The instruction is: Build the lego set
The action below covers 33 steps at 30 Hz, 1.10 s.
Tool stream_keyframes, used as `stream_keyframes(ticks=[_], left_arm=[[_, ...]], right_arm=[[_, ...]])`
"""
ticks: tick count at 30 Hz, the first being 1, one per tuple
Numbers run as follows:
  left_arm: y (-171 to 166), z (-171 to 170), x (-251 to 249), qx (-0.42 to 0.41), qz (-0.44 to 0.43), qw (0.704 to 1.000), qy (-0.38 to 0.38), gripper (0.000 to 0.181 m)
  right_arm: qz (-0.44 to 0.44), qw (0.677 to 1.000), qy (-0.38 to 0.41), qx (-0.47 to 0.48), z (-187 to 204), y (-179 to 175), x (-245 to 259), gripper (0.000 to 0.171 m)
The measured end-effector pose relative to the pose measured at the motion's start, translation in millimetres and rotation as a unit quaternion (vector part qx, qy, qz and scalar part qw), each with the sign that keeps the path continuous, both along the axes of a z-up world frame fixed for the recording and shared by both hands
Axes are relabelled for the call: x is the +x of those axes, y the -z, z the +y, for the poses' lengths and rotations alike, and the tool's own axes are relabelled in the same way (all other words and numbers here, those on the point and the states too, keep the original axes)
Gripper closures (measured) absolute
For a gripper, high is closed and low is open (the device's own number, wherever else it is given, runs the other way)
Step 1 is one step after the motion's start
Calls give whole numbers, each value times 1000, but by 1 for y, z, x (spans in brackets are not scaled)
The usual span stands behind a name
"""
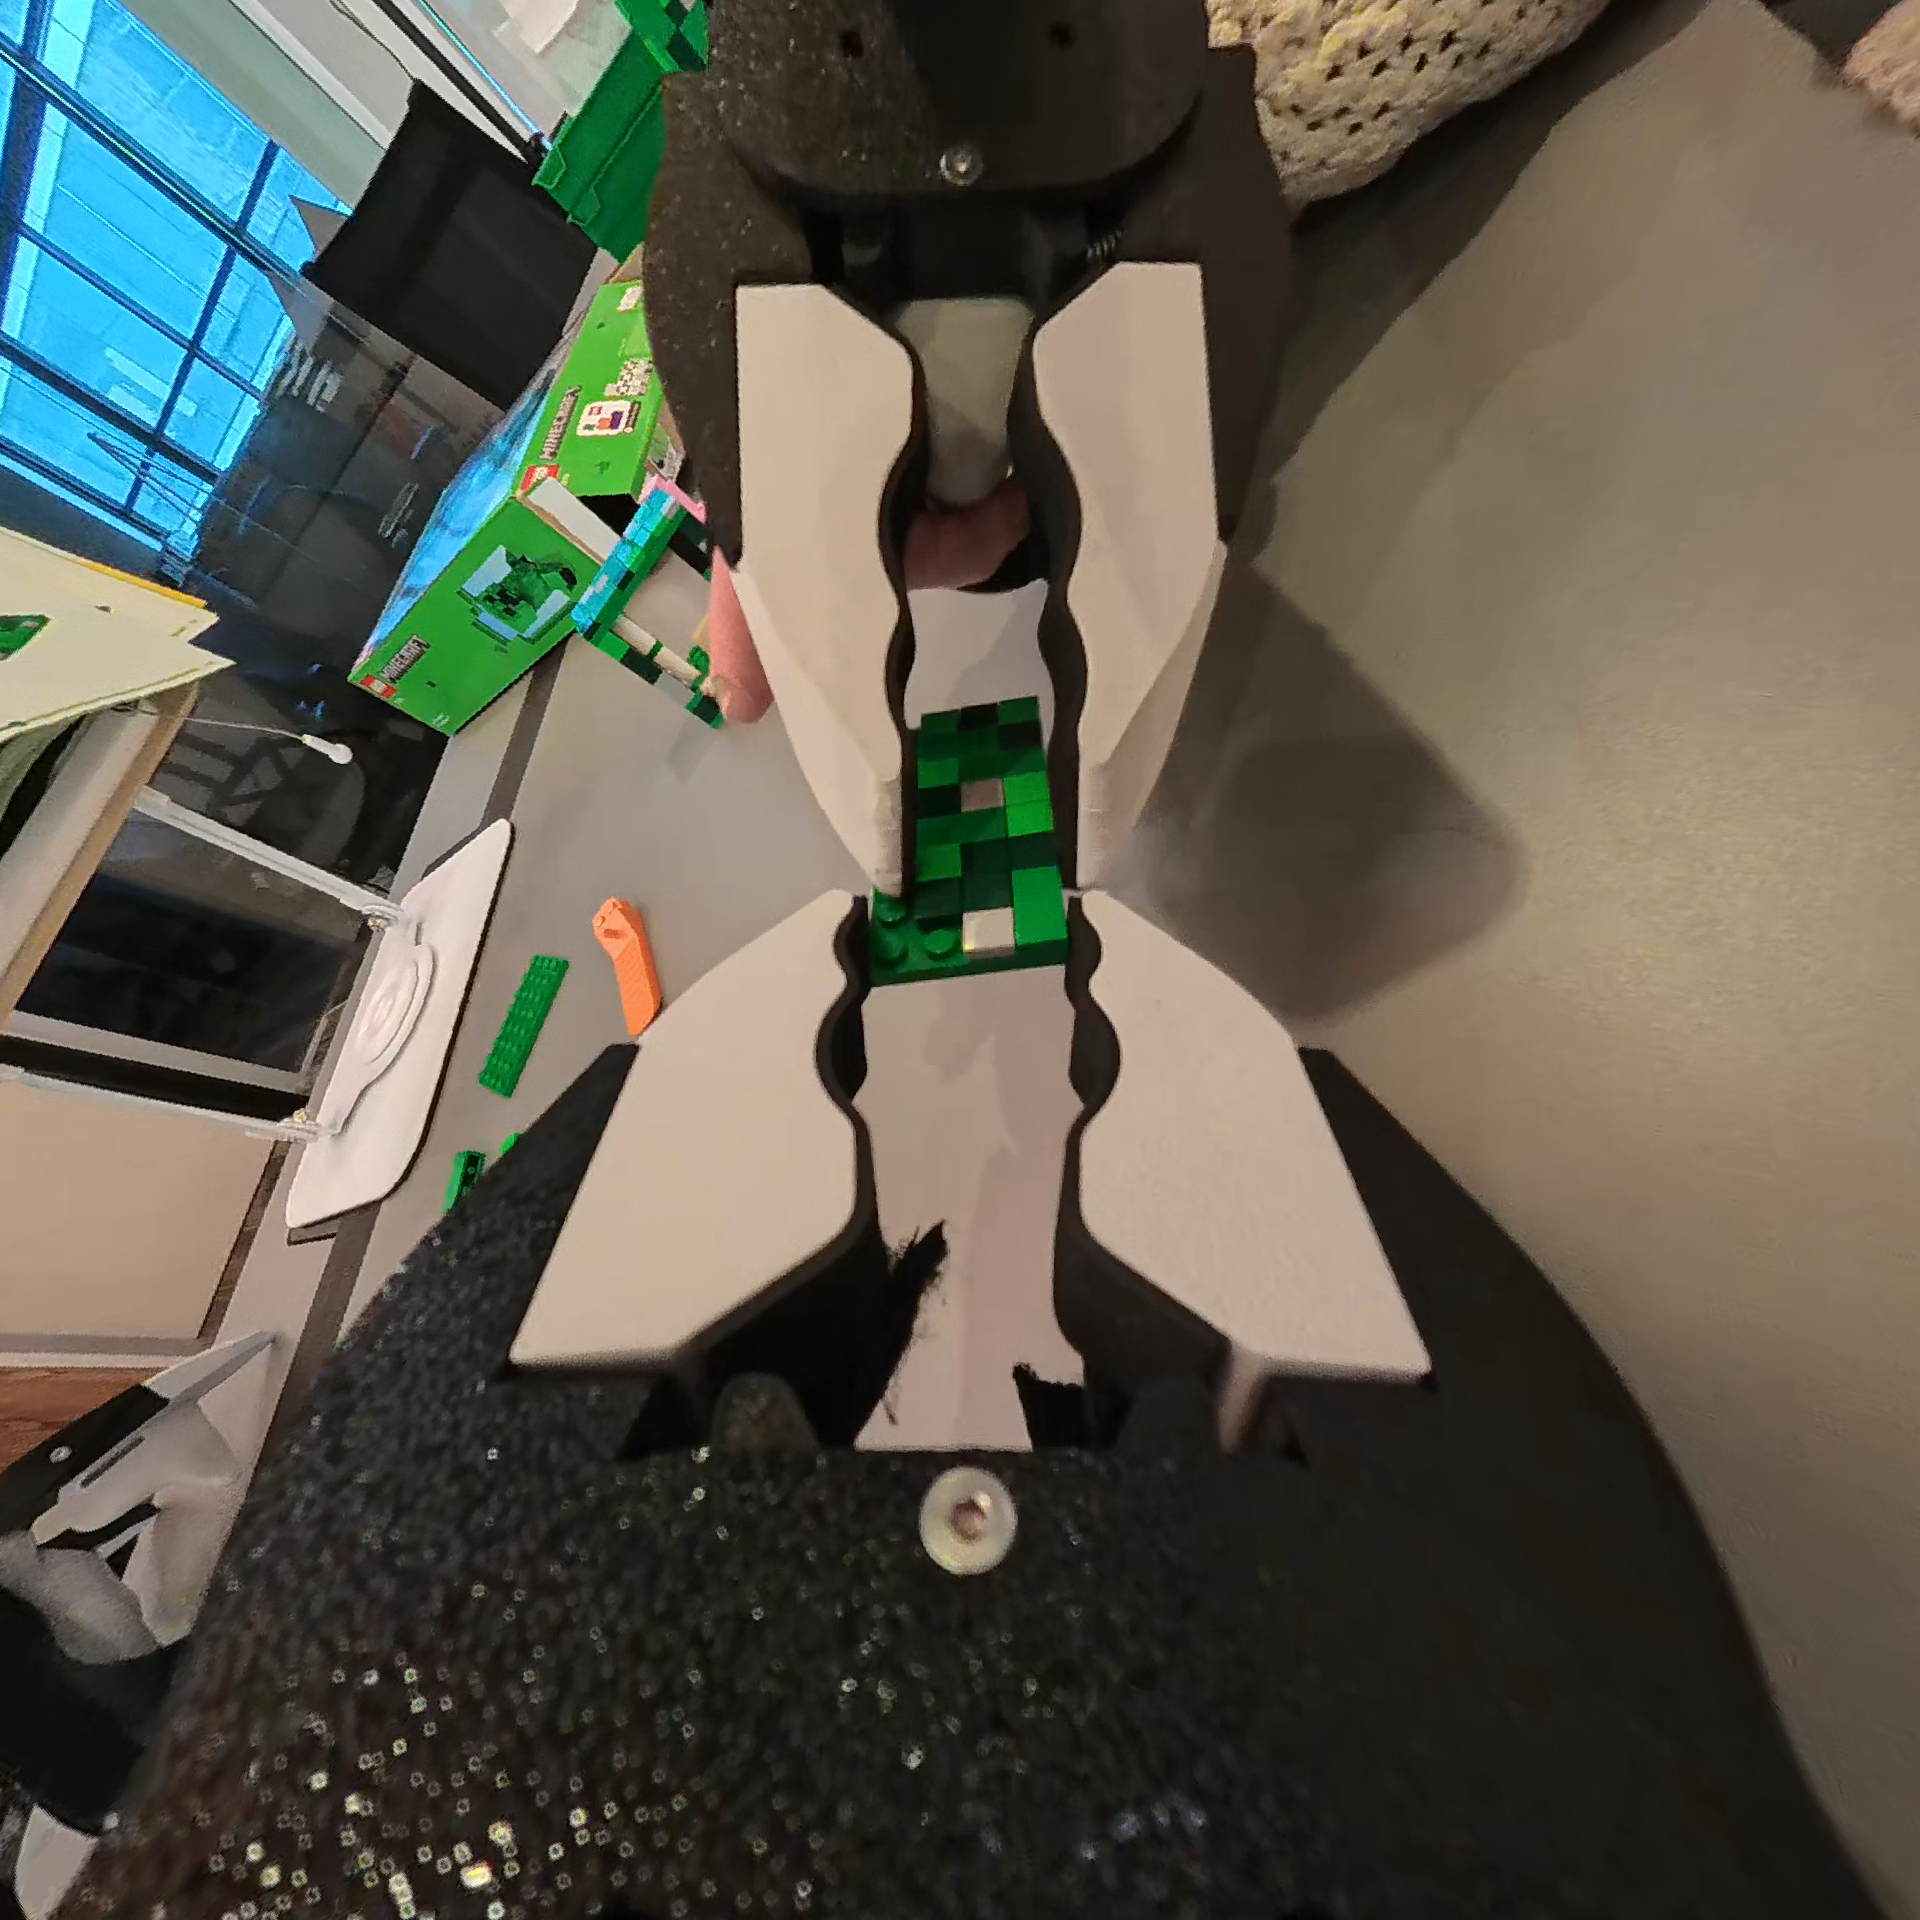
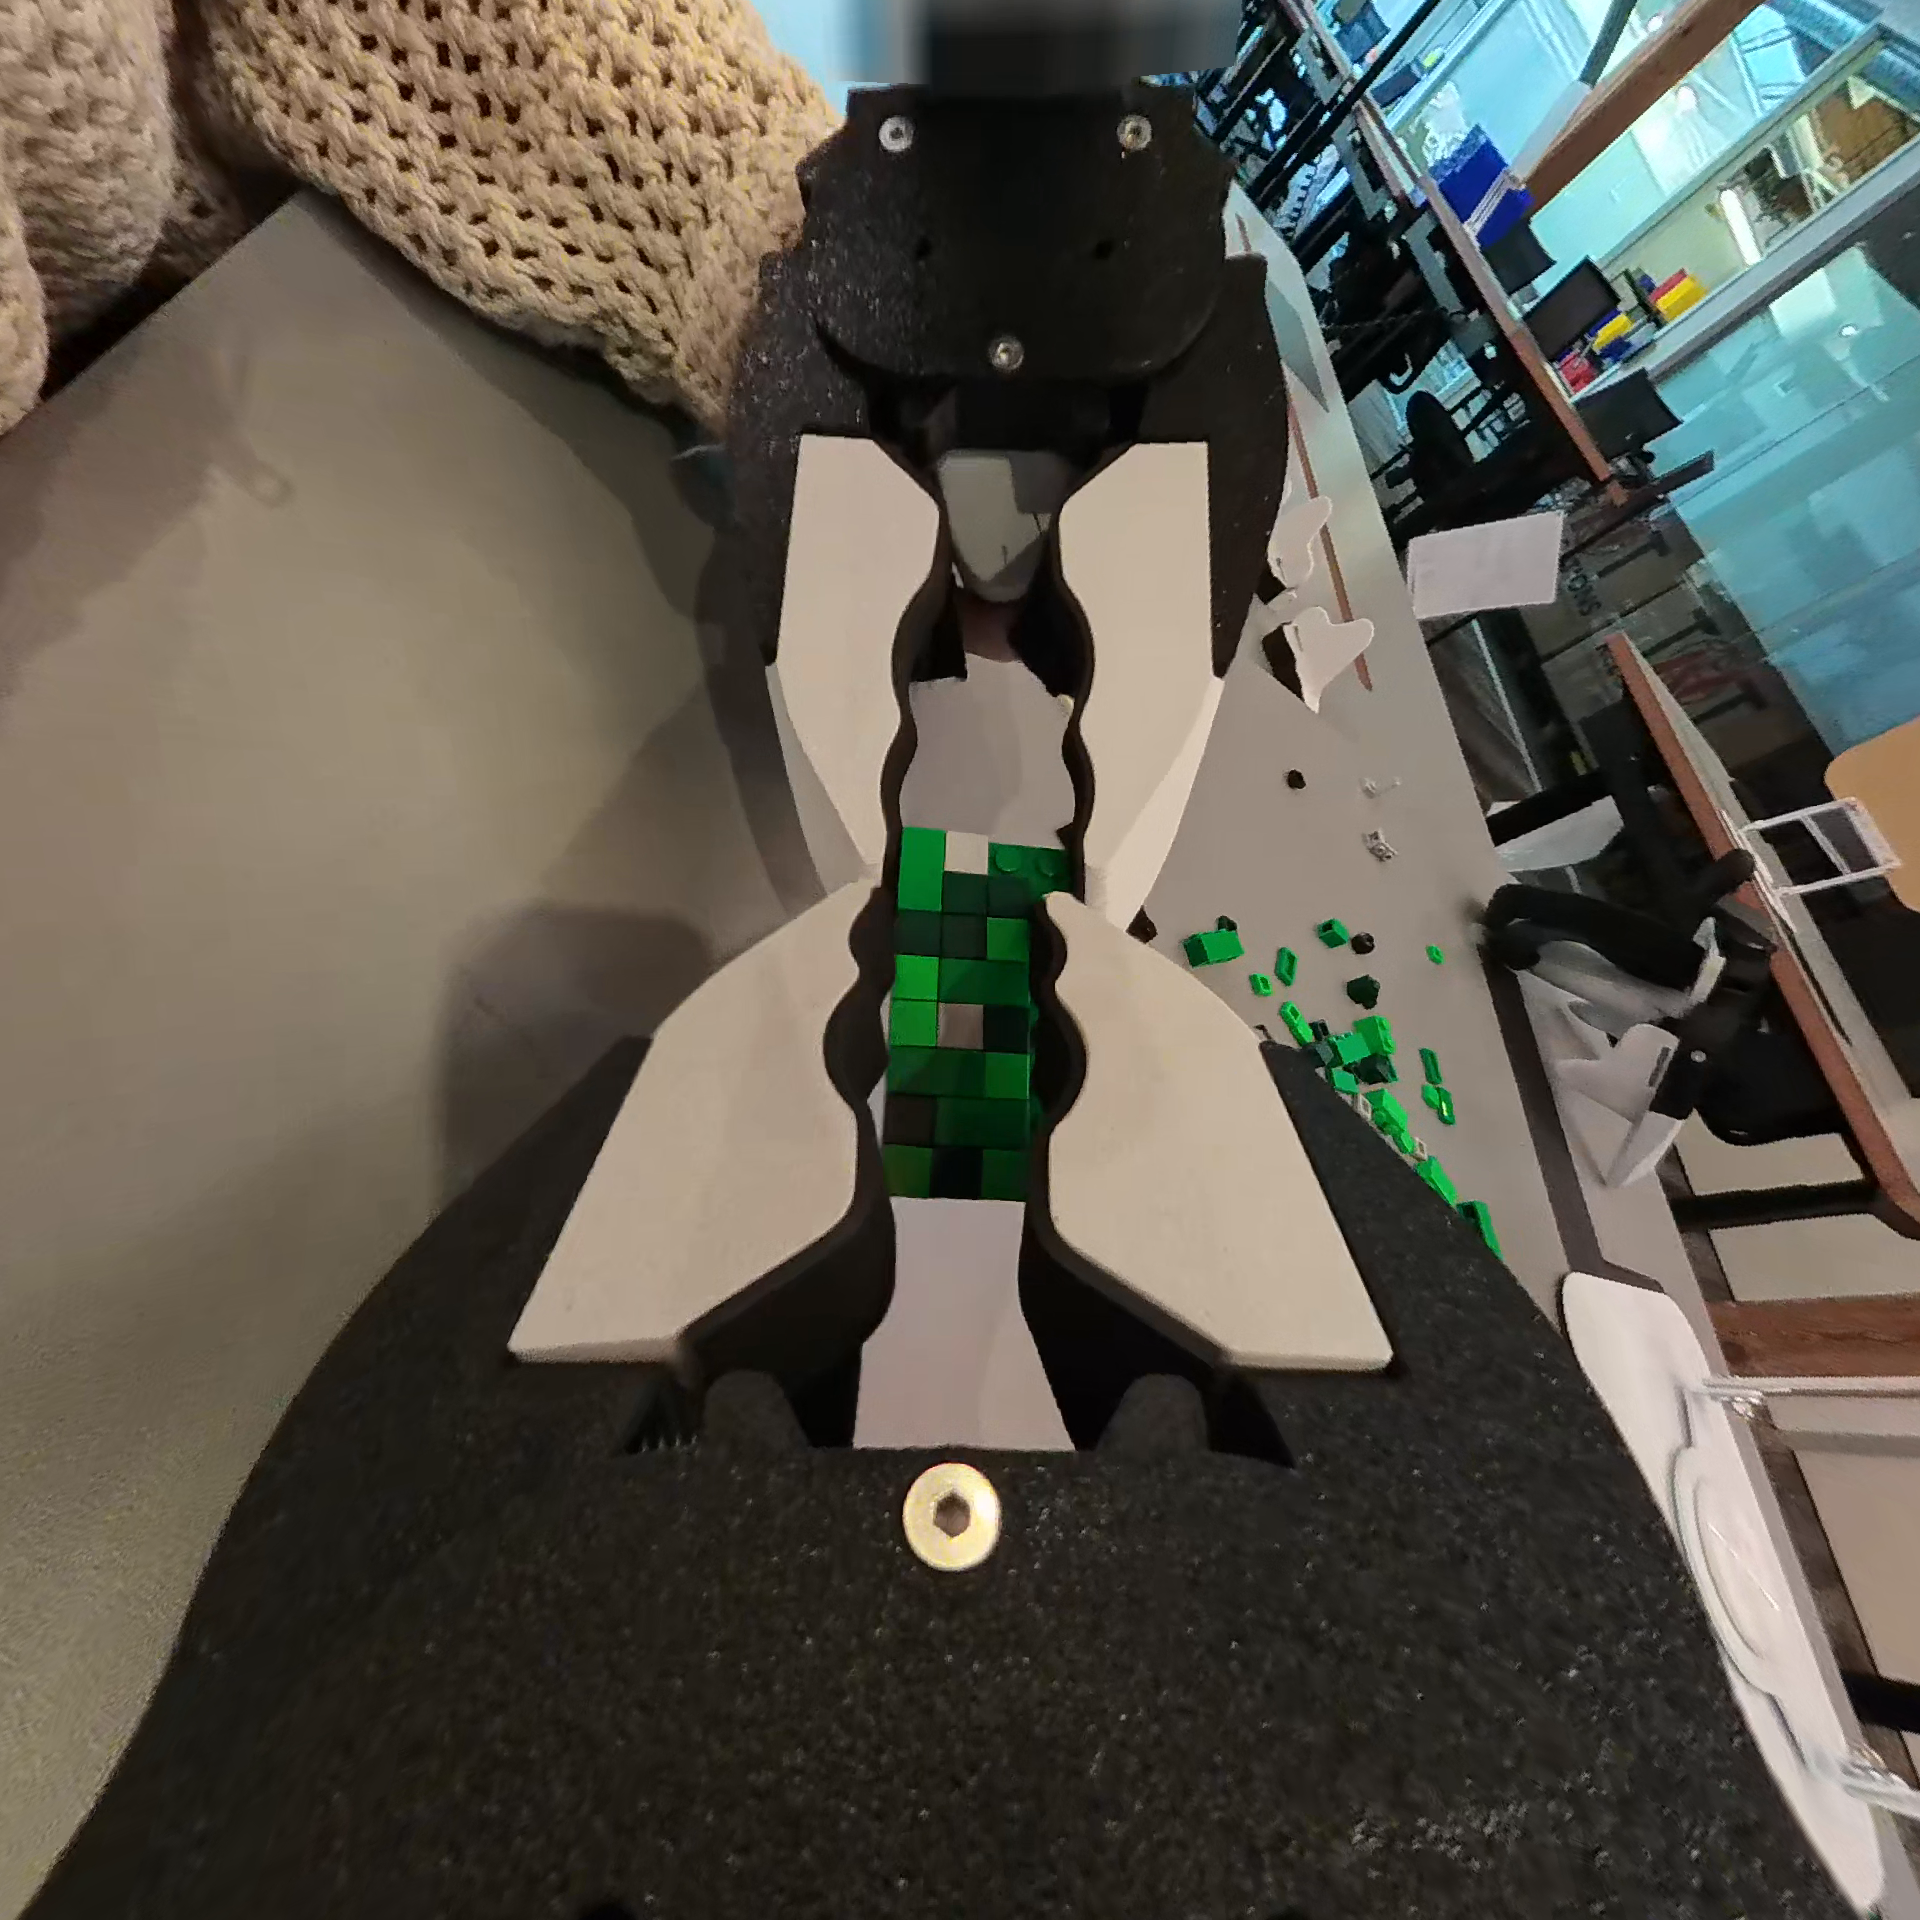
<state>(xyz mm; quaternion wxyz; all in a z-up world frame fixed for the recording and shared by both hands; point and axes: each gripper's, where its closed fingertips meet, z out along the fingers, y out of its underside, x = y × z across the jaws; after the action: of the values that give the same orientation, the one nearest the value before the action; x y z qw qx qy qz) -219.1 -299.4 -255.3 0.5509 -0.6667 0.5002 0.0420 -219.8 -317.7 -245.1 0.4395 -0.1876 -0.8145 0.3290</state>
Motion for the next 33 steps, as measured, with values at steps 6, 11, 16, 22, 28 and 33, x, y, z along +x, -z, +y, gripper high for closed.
stream_keyframes(ticks=[6, 11, 16, 22, 28, 33], left_arm=[[4, 1, 0, -3, 8, 1000, -1, 146], [13, -1, 0, -51, -9, 999, 6, 146], [30, -7, 2, -109, -13, 994, 29, 146], [35, -16, -1, -156, -36, 986, 43, 146], [27, -14, -14, -160, -53, 985, 19, 146], [22, -10, -24, -162, -72, 984, 4, 146]], right_arm=[[-6, 1000, 1, 11, 1, 3, 1, 147], [20, 1000, 1, -20, 0, -7, 1, 142], [92, 985, 32, -140, 33, -49, 5, 142], [62, 967, 167, -181, 95, -30, -6, 155], [-35, 971, 164, -170, 97, -6, -30, 169], [-137, 974, 128, -127, 91, 17, -55, 171]])
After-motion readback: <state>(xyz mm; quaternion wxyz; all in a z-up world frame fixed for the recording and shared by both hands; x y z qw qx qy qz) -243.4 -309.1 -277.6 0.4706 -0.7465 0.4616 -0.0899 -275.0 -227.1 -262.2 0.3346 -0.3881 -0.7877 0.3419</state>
